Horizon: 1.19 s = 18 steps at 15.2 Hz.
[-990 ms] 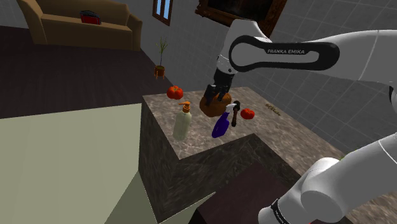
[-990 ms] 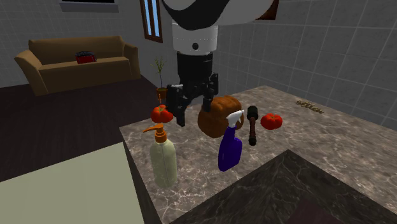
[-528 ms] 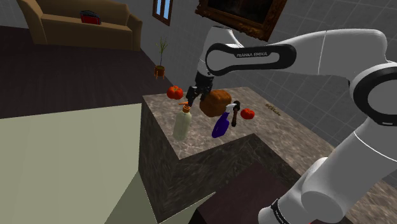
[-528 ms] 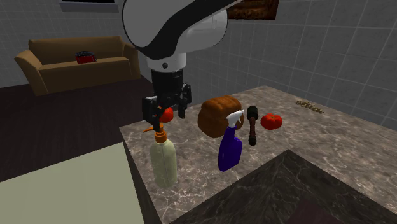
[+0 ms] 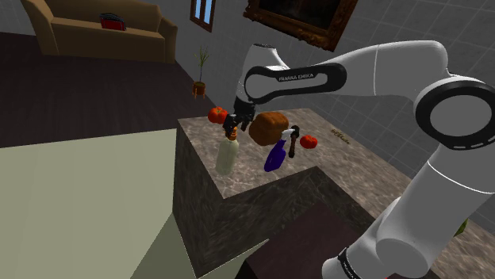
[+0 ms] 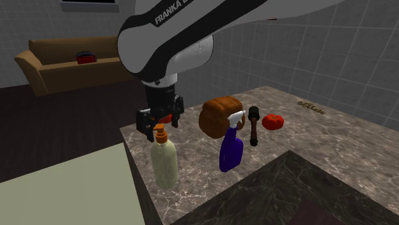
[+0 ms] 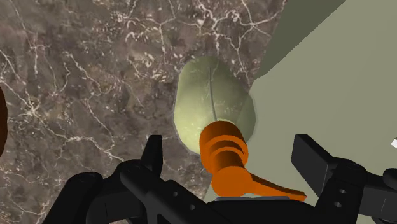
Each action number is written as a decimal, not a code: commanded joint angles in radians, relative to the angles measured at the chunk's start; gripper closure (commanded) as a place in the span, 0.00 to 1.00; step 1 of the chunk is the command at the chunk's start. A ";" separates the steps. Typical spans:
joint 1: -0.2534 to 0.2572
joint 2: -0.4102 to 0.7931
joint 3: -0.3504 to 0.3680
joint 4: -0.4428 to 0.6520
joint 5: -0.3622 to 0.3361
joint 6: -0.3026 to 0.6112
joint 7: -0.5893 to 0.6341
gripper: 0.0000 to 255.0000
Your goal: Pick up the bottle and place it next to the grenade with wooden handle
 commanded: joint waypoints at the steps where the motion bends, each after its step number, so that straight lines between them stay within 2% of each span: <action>1: 0.000 0.011 0.000 -0.023 -0.002 0.034 0.001 0.00; 9: 0.000 0.011 0.000 -0.023 -0.002 0.034 0.001 0.00; 10: 0.000 0.011 0.000 -0.023 -0.002 0.034 0.001 1.00; 18: 0.000 0.011 0.000 -0.022 -0.002 0.034 0.001 1.00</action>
